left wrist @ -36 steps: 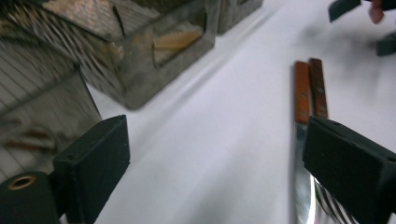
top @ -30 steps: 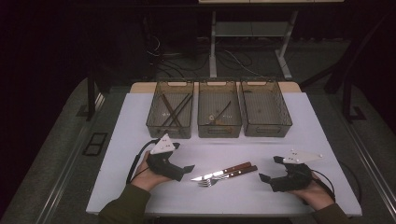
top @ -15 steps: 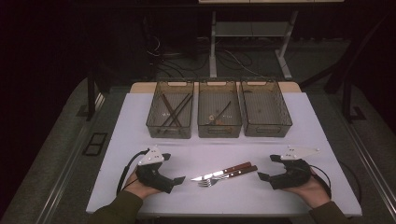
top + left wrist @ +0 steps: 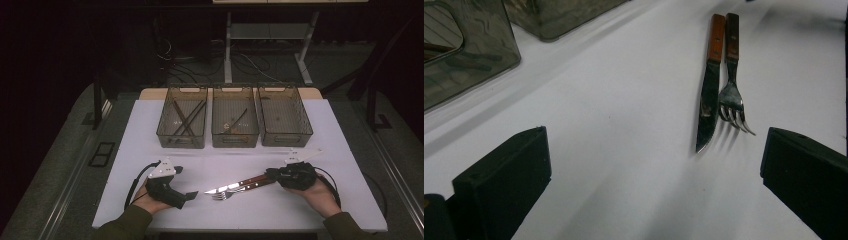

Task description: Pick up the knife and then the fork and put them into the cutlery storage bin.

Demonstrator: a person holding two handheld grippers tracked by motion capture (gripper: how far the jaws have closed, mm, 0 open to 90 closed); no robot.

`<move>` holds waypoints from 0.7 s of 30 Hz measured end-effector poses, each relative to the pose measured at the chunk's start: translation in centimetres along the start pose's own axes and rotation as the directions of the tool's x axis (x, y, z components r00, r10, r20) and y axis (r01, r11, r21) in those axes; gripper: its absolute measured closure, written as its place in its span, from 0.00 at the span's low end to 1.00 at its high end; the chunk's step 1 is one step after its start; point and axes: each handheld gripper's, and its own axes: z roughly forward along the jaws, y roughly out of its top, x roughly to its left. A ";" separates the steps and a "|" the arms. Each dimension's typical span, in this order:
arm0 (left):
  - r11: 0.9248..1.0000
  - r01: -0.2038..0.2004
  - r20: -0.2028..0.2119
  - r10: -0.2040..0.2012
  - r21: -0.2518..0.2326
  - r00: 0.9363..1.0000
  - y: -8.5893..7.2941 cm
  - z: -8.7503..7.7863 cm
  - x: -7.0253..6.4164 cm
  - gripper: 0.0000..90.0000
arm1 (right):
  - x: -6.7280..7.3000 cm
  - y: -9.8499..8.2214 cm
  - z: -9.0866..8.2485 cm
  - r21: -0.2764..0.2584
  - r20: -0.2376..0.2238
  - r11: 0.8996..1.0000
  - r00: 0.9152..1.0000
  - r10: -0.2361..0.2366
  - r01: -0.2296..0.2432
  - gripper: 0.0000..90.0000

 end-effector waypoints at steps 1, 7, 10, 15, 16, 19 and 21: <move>1.000 -0.001 0.001 0.001 0.005 1.000 0.0 0.0 0.0 0.00 | 0.0 0.1 0.4 0.007 -0.008 1.000 1.000 -0.007 0.007 0.95; 1.000 -0.010 0.006 0.010 0.012 1.000 0.1 0.2 -0.2 0.00 | 0.7 0.8 2.3 0.045 -0.065 0.997 0.996 -0.054 0.057 1.00; 1.000 -0.007 0.010 0.007 0.012 1.000 0.1 0.1 -0.1 0.00 | 1.0 1.1 3.0 0.060 -0.080 0.996 0.995 -0.065 0.069 1.00; 1.000 -0.011 0.015 0.011 0.016 1.000 0.1 0.2 -0.2 0.00 | 1.1 1.4 4.2 0.084 -0.104 0.992 0.991 -0.082 0.091 1.00; 1.000 -0.012 0.015 0.012 0.016 1.000 0.1 0.2 -0.2 0.00 | 1.2 1.4 4.4 0.085 -0.108 0.992 0.991 -0.085 0.094 1.00; 1.000 -0.012 0.017 0.012 0.017 1.000 0.1 0.3 -0.2 0.00 | 1.2 1.5 4.6 0.092 -0.115 0.991 0.990 -0.086 0.097 1.00; 1.000 -0.013 0.019 0.012 0.018 1.000 0.1 0.3 -0.2 0.00 | 1.3 1.4 4.8 0.099 -0.122 0.990 0.989 -0.089 0.101 1.00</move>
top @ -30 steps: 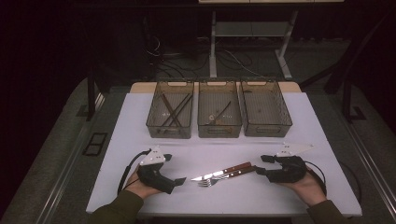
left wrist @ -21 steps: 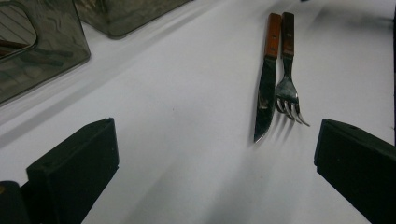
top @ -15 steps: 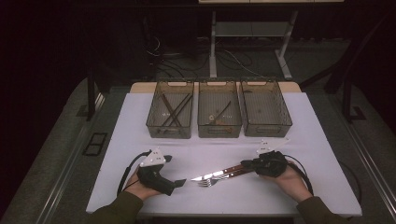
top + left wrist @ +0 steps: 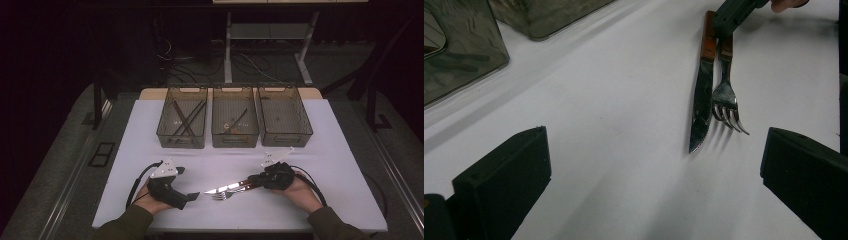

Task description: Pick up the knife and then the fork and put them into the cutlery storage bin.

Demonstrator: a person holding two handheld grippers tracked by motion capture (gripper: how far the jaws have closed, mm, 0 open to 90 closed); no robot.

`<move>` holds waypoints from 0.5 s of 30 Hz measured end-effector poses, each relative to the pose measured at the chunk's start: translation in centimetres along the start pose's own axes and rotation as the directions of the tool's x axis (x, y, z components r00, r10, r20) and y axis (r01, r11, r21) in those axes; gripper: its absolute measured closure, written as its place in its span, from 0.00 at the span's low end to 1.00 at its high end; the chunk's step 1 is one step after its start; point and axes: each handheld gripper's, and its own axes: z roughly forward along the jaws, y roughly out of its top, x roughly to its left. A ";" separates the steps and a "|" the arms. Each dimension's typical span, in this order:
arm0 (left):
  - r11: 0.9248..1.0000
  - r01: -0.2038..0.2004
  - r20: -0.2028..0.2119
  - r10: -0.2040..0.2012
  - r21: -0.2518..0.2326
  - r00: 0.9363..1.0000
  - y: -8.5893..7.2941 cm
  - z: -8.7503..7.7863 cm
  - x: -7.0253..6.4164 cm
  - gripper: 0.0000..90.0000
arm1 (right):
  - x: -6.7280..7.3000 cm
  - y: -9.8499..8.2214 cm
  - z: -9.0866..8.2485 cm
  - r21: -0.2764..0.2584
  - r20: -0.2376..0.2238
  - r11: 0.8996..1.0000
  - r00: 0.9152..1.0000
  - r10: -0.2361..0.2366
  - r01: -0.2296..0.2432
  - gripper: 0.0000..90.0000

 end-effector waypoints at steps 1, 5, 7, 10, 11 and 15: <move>1.000 0.000 0.002 0.000 0.000 1.000 0.0 0.0 0.0 0.00 | 0.0 0.0 0.1 0.002 -0.004 1.000 1.000 -0.003 0.003 1.00; 1.000 -0.001 0.006 0.001 0.003 1.000 0.0 0.1 -0.1 0.00 | 0.2 0.0 0.2 0.001 -0.003 1.000 1.000 -0.009 0.009 1.00; 1.000 0.001 0.008 -0.001 0.004 1.000 0.0 0.1 -0.1 0.00 | 0.2 0.0 0.2 0.002 -0.001 1.000 1.000 -0.011 0.011 1.00; 1.000 0.001 0.010 -0.001 0.004 1.000 0.0 0.1 -0.1 0.00 | 0.3 0.0 0.2 0.007 0.010 1.000 1.000 -0.016 0.016 1.00; 1.000 0.000 0.012 0.000 0.004 1.000 0.0 0.1 -0.1 0.00 | 0.3 0.0 0.3 0.007 0.012 1.000 1.000 -0.017 0.017 1.00; 1.000 -0.001 0.014 0.001 0.007 1.000 0.0 0.2 -0.2 0.00 | 0.3 0.0 0.3 0.010 0.010 1.000 1.000 -0.023 0.023 1.00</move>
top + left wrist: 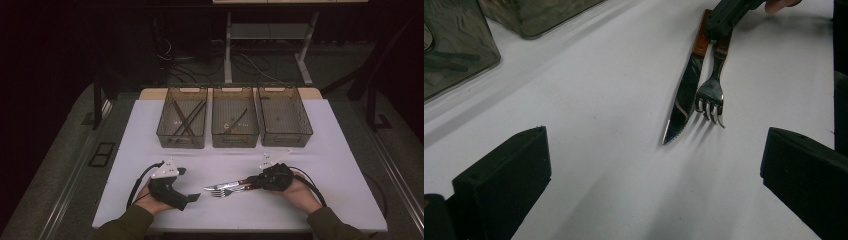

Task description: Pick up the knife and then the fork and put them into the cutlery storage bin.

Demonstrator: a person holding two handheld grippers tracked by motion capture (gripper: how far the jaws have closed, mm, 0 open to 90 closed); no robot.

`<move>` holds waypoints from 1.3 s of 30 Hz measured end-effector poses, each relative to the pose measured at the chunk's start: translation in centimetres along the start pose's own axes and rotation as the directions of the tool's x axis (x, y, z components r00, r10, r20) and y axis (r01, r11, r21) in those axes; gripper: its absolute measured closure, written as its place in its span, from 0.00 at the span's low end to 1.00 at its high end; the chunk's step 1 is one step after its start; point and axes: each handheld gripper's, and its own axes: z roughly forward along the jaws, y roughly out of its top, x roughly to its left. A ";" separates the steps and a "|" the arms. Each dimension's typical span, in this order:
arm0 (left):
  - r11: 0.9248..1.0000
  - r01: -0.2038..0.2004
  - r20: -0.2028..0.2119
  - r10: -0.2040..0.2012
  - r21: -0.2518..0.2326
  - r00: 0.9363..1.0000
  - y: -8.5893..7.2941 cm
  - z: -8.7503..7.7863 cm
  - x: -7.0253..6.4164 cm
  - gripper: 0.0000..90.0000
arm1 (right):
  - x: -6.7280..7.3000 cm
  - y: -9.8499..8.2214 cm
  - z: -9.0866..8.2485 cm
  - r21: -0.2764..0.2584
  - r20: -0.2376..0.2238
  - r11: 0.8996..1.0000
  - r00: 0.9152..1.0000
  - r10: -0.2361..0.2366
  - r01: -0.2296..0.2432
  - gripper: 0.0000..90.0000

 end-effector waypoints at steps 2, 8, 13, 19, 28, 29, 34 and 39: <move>1.000 0.001 0.002 -0.001 -0.001 1.000 0.0 0.0 0.0 0.00 | 0.0 0.0 0.0 0.000 -0.001 1.000 1.000 -0.003 0.003 1.00; 1.000 -0.001 0.008 0.001 0.002 1.000 0.0 0.0 -0.1 0.00 | 0.2 0.0 0.1 -0.001 -0.008 1.000 1.000 -0.019 0.019 1.00; 1.000 -0.001 0.010 0.001 0.002 1.000 0.0 0.0 -0.1 0.00 | 0.2 0.1 0.1 0.002 -0.013 0.999 0.999 -0.033 0.033 1.00; 1.000 -0.003 0.014 0.003 0.002 1.000 0.0 0.0 -0.1 0.00 | 0.5 0.2 0.2 0.004 -0.022 0.999 0.999 -0.046 0.046 1.00; 1.000 -0.004 0.018 0.003 0.001 1.000 0.0 0.0 -0.1 0.00 | 0.6 0.2 0.3 0.006 -0.037 0.998 0.998 -0.058 0.058 1.00; 1.000 -0.003 0.019 0.003 0.001 1.000 0.0 0.0 -0.1 0.00 | 0.6 0.2 0.3 0.007 -0.039 0.998 0.998 -0.057 0.057 1.00; 1.000 -0.003 0.022 0.003 0.002 1.000 0.0 0.0 -0.2 0.00 | 0.7 0.2 0.2 0.014 -0.050 0.998 0.997 -0.062 0.062 1.00; 1.000 -0.003 0.022 0.003 0.002 1.000 0.0 0.0 -0.2 0.00 | 0.9 0.1 0.2 0.017 -0.062 0.998 0.996 -0.066 0.067 1.00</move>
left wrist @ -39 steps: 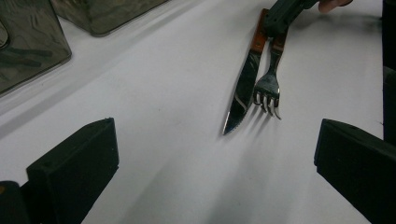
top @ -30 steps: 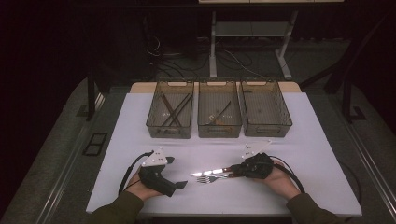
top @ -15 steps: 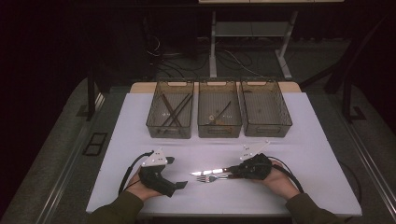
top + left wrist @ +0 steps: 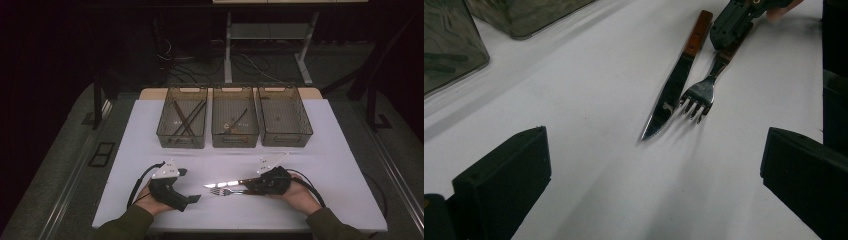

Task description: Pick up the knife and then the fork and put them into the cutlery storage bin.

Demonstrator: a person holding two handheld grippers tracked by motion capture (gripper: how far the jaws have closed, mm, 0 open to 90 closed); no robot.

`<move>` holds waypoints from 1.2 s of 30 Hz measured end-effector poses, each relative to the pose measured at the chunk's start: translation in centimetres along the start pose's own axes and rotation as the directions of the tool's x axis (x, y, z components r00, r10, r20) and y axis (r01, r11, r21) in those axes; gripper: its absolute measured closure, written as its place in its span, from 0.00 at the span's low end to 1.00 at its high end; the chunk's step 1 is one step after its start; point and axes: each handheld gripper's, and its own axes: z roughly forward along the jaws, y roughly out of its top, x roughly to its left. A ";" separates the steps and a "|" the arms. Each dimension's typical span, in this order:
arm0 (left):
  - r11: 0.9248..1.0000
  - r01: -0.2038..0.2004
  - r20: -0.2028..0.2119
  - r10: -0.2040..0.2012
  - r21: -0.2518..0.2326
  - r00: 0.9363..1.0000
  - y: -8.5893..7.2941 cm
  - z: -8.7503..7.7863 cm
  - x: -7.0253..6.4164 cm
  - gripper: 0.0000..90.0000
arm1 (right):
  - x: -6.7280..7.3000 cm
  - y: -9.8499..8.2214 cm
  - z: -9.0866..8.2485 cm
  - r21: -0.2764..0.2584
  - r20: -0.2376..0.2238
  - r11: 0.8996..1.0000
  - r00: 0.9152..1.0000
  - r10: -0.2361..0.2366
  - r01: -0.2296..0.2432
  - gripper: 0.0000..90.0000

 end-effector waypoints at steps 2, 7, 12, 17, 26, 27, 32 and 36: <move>1.000 0.000 0.000 0.000 0.000 1.000 0.0 0.0 0.0 0.00 | 0.0 -0.1 0.0 0.006 -0.002 1.000 1.000 -0.019 0.019 1.00; 1.000 0.001 0.003 -0.001 0.001 1.000 0.0 0.0 0.0 0.00 | 0.2 -0.1 -0.1 0.011 -0.010 1.000 1.000 -0.026 0.026 1.00; 1.000 -0.002 0.005 0.002 0.002 1.000 0.0 0.0 -0.1 0.00 | 0.4 -0.2 -0.1 0.014 -0.021 0.999 0.999 -0.034 0.034 1.00; 1.000 -0.004 0.009 0.004 0.002 1.000 0.0 0.0 -0.1 0.00 | 0.7 -0.3 -0.2 0.024 -0.035 0.999 0.998 -0.044 0.044 1.00; 1.000 -0.008 0.008 0.008 0.000 1.000 0.0 0.0 -0.1 0.00 | 1.3 -0.1 -0.1 0.065 -0.034 0.997 0.998 -0.044 0.046 1.00; 1.000 -0.008 0.009 0.008 0.000 1.000 0.0 0.0 -0.1 0.00 | 1.3 0.0 -0.3 0.061 -0.029 0.997 0.999 -0.037 0.039 1.00; 1.000 -0.010 0.010 0.010 0.003 1.000 0.1 0.1 -0.2 0.00 | 1.6 0.5 -1.3 0.069 -0.023 0.998 1.000 -0.001 0.002 0.85; 1.000 -0.011 0.012 0.011 0.001 1.000 0.1 0.1 -0.2 0.00 | 2.1 1.2 -1.8 0.122 0.005 0.992 0.999 0.036 -0.037 0.76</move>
